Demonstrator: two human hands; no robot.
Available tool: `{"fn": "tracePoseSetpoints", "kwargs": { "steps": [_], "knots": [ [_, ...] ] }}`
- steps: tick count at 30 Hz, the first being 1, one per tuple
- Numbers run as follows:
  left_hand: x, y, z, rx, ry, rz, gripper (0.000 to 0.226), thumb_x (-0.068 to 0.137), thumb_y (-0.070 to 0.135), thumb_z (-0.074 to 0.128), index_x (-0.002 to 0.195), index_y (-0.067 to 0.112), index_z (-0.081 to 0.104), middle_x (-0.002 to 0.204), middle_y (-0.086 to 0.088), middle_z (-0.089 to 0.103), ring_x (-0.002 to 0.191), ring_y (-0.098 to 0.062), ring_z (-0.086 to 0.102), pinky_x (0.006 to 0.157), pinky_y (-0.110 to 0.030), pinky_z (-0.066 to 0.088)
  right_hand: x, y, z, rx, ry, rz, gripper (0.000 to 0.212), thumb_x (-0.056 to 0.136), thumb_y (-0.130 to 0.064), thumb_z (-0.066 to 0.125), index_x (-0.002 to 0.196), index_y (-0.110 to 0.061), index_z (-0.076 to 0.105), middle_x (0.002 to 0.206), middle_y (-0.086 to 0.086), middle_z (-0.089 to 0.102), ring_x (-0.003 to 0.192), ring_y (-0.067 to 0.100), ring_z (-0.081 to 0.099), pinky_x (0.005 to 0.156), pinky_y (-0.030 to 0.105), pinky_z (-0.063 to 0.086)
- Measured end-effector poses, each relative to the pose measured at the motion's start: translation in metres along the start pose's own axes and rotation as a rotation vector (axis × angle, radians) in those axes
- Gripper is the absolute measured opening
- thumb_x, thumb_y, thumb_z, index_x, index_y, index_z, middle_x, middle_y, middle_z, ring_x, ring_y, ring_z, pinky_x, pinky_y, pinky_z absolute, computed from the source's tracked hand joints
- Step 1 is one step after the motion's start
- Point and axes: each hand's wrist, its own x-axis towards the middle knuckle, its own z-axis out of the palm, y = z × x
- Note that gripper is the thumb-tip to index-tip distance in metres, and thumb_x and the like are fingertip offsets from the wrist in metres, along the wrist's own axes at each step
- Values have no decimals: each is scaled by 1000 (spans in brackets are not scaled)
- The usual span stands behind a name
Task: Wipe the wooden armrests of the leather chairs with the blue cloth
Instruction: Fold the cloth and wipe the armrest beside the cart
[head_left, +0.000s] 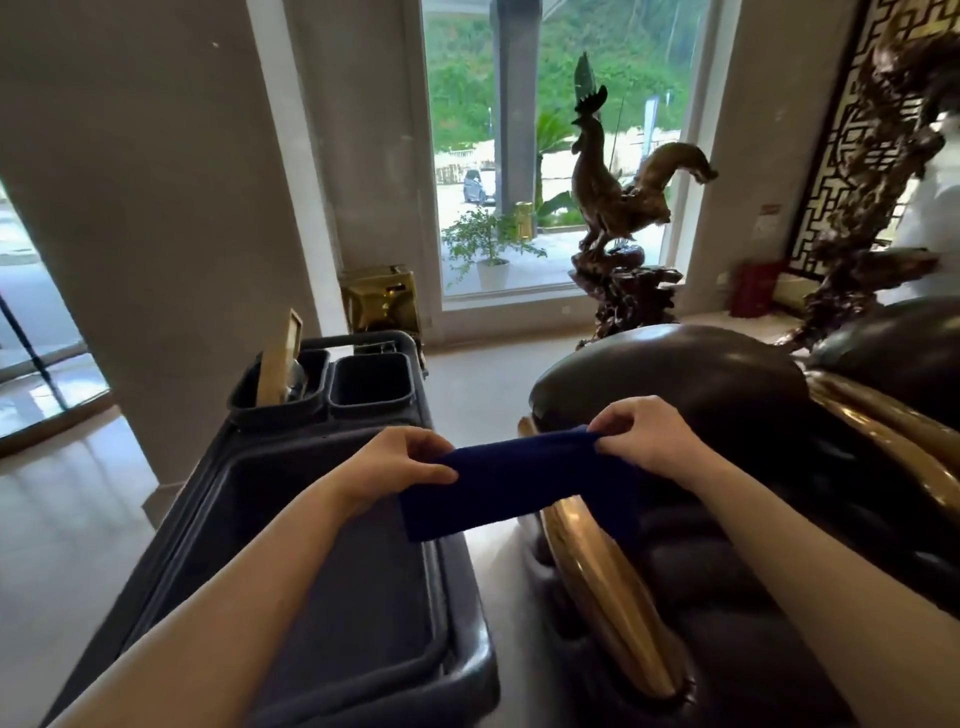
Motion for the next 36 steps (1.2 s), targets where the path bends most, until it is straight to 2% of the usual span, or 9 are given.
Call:
{"fn": "tracePoseSetpoints", "kwargs": {
  "steps": [4,8,11,13,17,22,28,34,36],
  "knots": [
    [33,7,67,-37,-7,-70,15,74,12,72,87,19,71,85,1,74,80,-12,68,71,-22,52,-1,64,-36,7,-40,2,28,69,-13,73,64,-39,64,70,-18,65,72,-1,60,62,12,42],
    [67,10,124,-22,115,-103,14,72,10,72,80,22,71,84,-3,73,82,-18,67,80,-33,53,5,121,-56,-4,-67,14,30,68,-15,74,60,-41,61,67,-20,63,66,-5,59,51,6,39],
    [90,8,157,40,171,-100,15,71,10,71,78,23,70,84,-4,72,82,-18,66,80,-33,51,13,158,-57,21,-79,29,31,69,-14,73,58,-41,62,65,-20,63,62,-8,57,47,1,39],
    [104,-1,177,53,188,-121,16,71,7,70,81,19,69,85,-6,72,81,-19,66,80,-32,51,21,184,-50,20,-119,48,30,70,-14,72,60,-40,61,68,-18,63,66,-4,59,47,5,41],
    [137,-28,206,42,221,-185,18,70,3,71,85,13,69,83,-6,70,78,-17,64,73,-23,49,45,230,-28,11,-182,83,30,72,-13,72,63,-39,60,73,-15,63,70,1,59,53,11,40],
    [203,-67,234,47,191,-253,24,70,3,70,72,27,66,73,5,68,71,-7,64,66,-17,46,84,296,9,34,-218,121,28,76,-13,70,71,-39,58,79,-14,62,74,1,59,53,12,42],
    [295,-129,269,69,171,-353,20,72,6,69,78,25,66,82,2,70,80,-10,65,63,-14,46,142,384,60,81,-228,180,29,75,-12,71,72,-38,59,75,-17,61,71,-3,58,52,7,38],
    [368,-195,300,139,183,-442,19,75,11,68,92,17,67,89,0,68,85,-13,63,75,-28,52,195,461,125,123,-254,264,26,75,-9,70,74,-34,61,73,-17,60,71,-3,57,54,7,36],
    [384,-219,306,131,198,-475,18,75,12,68,92,19,66,88,2,66,84,-11,62,72,-25,51,213,481,149,148,-283,253,23,76,-9,70,77,-30,64,76,-14,61,74,1,58,56,9,39]
  ]
}}
